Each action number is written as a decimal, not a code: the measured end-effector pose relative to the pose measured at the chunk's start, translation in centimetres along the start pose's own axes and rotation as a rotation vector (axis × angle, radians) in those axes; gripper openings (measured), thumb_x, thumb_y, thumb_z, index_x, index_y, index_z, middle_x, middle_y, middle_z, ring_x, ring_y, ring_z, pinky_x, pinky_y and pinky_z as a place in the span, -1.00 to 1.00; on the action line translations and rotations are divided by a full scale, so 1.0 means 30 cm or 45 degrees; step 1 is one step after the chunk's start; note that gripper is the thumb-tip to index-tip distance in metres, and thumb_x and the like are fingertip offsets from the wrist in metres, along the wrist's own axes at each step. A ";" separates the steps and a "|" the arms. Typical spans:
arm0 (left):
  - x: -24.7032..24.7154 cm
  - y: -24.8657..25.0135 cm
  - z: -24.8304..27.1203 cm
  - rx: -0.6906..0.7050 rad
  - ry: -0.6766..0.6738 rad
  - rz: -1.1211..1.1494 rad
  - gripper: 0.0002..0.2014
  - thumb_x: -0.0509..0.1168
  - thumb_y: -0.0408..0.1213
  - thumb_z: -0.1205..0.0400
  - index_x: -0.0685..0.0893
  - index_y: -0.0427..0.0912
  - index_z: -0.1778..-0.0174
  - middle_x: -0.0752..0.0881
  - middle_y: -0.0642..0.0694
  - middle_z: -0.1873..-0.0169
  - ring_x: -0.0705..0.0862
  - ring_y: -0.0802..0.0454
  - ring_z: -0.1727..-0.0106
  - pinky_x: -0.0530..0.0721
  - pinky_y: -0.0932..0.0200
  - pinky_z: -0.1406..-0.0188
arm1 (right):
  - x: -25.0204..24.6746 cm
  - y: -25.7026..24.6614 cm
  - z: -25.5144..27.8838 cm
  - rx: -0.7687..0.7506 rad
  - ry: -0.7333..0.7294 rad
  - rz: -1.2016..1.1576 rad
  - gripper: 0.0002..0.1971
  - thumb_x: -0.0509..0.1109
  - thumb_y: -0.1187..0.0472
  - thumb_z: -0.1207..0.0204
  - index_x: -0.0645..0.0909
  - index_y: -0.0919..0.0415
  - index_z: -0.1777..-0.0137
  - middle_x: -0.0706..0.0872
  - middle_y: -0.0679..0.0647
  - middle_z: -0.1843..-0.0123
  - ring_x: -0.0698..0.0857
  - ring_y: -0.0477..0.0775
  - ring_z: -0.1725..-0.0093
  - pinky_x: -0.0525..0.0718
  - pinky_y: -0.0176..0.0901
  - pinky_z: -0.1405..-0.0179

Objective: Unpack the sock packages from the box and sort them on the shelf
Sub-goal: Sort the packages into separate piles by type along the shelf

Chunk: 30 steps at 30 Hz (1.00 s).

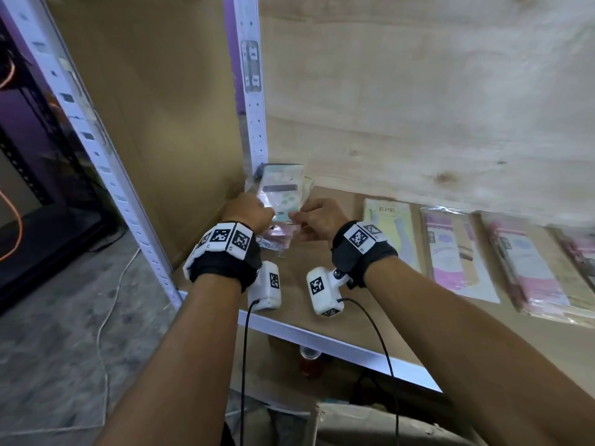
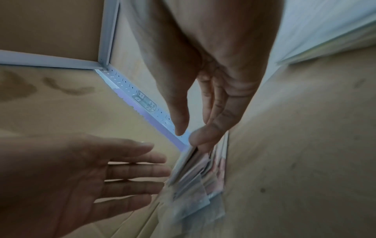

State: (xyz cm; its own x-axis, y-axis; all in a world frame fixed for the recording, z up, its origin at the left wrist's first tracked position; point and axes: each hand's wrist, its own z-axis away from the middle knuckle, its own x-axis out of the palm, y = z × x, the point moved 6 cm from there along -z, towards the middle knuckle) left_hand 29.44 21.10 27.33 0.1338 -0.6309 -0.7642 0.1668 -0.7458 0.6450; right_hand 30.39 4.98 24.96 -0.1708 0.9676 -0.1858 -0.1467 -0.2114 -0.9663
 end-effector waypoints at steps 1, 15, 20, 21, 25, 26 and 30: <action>-0.003 -0.008 -0.002 0.005 0.013 0.008 -0.74 0.34 -0.28 -0.65 0.78 -0.38 -0.13 0.79 -0.30 -0.06 0.75 -0.29 -0.11 0.70 -0.11 -0.24 | -0.006 0.002 0.002 0.005 0.019 -0.008 -0.84 0.53 0.40 -0.52 0.59 0.29 0.18 0.73 0.24 0.20 0.69 0.12 0.42 0.81 -0.10 0.43; 0.057 0.171 0.112 0.574 0.084 -0.351 -0.53 0.56 -0.11 -0.48 0.73 0.12 -0.35 0.53 -0.12 -0.44 0.42 -0.11 -0.53 0.20 0.17 -0.51 | -0.337 0.021 0.187 0.214 -0.087 -0.446 -0.93 0.38 0.34 -0.64 0.58 0.34 -0.05 0.61 0.18 0.23 0.55 -0.03 0.39 0.58 -0.37 0.51; -0.021 0.397 0.261 1.021 0.518 -0.154 -0.86 0.40 -0.13 -0.64 0.81 -0.01 -0.04 0.75 -0.06 0.05 0.63 -0.13 -0.08 0.59 -0.10 -0.13 | -0.508 -0.050 0.297 0.047 -0.098 -0.630 -0.57 0.30 -0.15 -0.67 0.65 0.23 -0.21 0.72 0.11 0.13 0.72 0.05 0.24 0.63 -0.24 0.36; -0.031 0.429 0.291 1.078 0.601 -0.108 -0.89 0.36 -0.11 -0.66 0.78 0.00 0.02 0.71 -0.03 0.15 0.62 -0.11 0.03 0.59 -0.06 0.01 | -0.540 -0.058 0.314 0.003 -0.086 -0.710 -0.48 0.25 -0.23 -0.66 0.64 0.22 -0.28 0.75 0.13 0.10 0.74 0.09 0.19 0.65 -0.21 0.39; -0.030 0.498 0.347 1.043 0.565 0.514 -0.75 0.31 0.04 -0.69 0.75 -0.06 0.03 0.76 0.07 0.21 0.72 -0.07 0.18 0.69 0.01 0.16 | -0.635 -0.058 0.382 -0.153 -0.030 -0.684 -0.51 0.25 -0.12 -0.70 0.58 0.20 -0.47 0.73 0.18 -0.13 0.72 0.12 0.00 0.73 -0.13 0.21; -0.015 0.498 0.338 0.966 0.477 0.714 -0.73 0.32 0.05 -0.67 0.76 -0.07 -0.02 0.81 0.04 0.16 0.77 -0.12 0.14 0.74 -0.04 0.12 | -0.647 -0.053 0.395 -0.195 -0.007 -0.528 -0.56 0.30 -0.05 -0.70 0.59 0.17 -0.46 0.72 0.18 -0.16 0.70 0.10 -0.03 0.71 -0.12 0.10; 0.095 0.457 0.286 0.540 0.269 1.161 -0.72 0.38 0.01 -0.61 0.76 -0.17 0.10 0.82 -0.07 0.16 0.71 -0.02 0.20 0.68 0.02 0.10 | -0.655 -0.011 0.445 -0.285 0.032 -0.005 -0.83 0.41 0.06 -0.65 0.72 0.10 -0.13 0.74 0.29 -0.11 0.60 0.02 0.03 0.60 -0.07 -0.01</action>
State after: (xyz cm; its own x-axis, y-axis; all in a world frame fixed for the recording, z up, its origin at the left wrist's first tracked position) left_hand 23.73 7.23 34.04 0.2129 -0.9753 0.0582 -0.4380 -0.0420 0.8980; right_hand 20.77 -15.81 31.30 -0.1462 0.9720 -0.1838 0.0730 -0.1747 -0.9819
